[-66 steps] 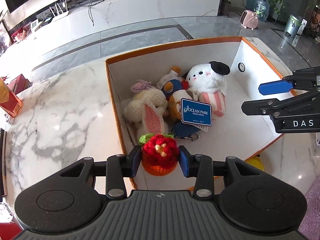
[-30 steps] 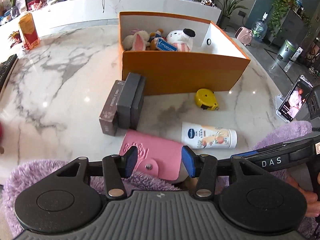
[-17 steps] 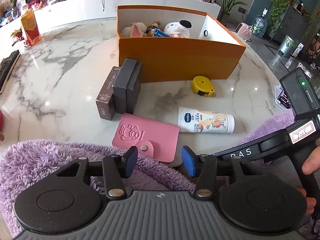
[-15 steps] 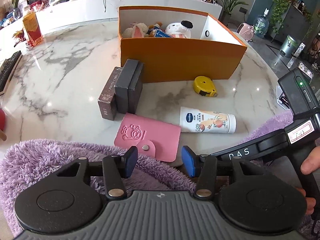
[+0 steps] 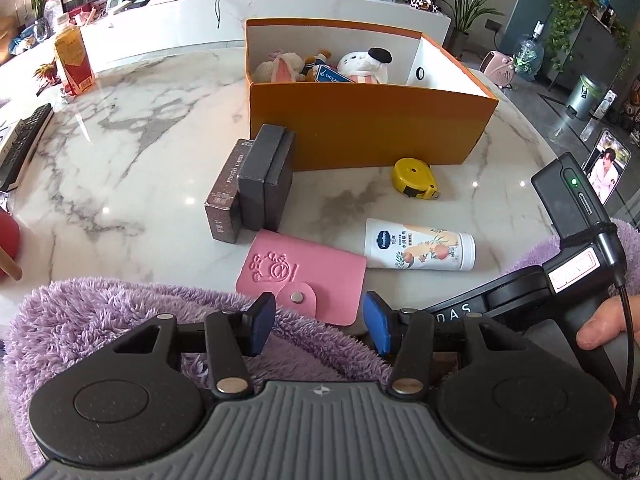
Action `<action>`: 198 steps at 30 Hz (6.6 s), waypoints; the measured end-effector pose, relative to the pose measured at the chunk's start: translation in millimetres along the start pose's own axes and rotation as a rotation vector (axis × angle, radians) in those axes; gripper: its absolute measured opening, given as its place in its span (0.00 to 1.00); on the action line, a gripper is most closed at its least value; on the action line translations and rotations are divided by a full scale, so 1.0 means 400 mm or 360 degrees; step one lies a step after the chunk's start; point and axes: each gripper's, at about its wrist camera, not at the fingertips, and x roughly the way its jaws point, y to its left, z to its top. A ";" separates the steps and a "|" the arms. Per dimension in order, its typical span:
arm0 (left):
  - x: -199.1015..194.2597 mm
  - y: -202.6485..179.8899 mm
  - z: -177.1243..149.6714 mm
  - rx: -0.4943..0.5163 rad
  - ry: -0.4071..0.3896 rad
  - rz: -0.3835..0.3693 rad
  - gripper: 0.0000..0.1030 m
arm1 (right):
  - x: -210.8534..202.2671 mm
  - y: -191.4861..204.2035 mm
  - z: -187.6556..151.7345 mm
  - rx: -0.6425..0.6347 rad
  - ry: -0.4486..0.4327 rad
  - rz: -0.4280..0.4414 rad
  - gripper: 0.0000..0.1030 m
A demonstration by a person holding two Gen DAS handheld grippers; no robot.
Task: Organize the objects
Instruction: 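Grasp the small brown box with the right tool, then carry the brown box toward the orange box while the left tool grasps the yellow tape measure, then lift both held objects over the orange box rim and lower them inside, then open the right tool to drop the brown box while the left tool lowers the tape measure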
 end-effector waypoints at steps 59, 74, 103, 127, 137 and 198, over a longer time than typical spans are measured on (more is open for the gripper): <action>0.392 -0.172 0.244 -0.0040 0.0060 -0.0205 0.80 | -0.222 -0.170 0.194 -0.0221 -0.0786 -0.0620 0.62; 0.437 -0.237 0.245 0.0180 0.0013 -0.0072 0.68 | -0.224 -0.199 0.195 -0.0132 -0.0770 -0.0547 0.62; 0.168 -0.151 0.325 0.0062 -0.0234 -0.0308 0.59 | -0.387 -0.081 0.165 -0.0301 -0.1006 -0.0427 0.61; 0.299 0.017 0.551 -0.0027 -0.0192 -0.0328 0.59 | -0.227 0.079 0.616 -0.0667 -0.0617 -0.0726 0.61; 0.352 0.043 0.570 -0.0069 -0.0179 -0.0389 0.59 | -0.147 0.090 0.676 -0.0712 -0.0562 -0.0910 0.61; 0.495 -0.187 0.625 0.0131 0.0054 -0.0470 0.59 | -0.359 -0.024 0.651 -0.0809 -0.0837 -0.1052 0.17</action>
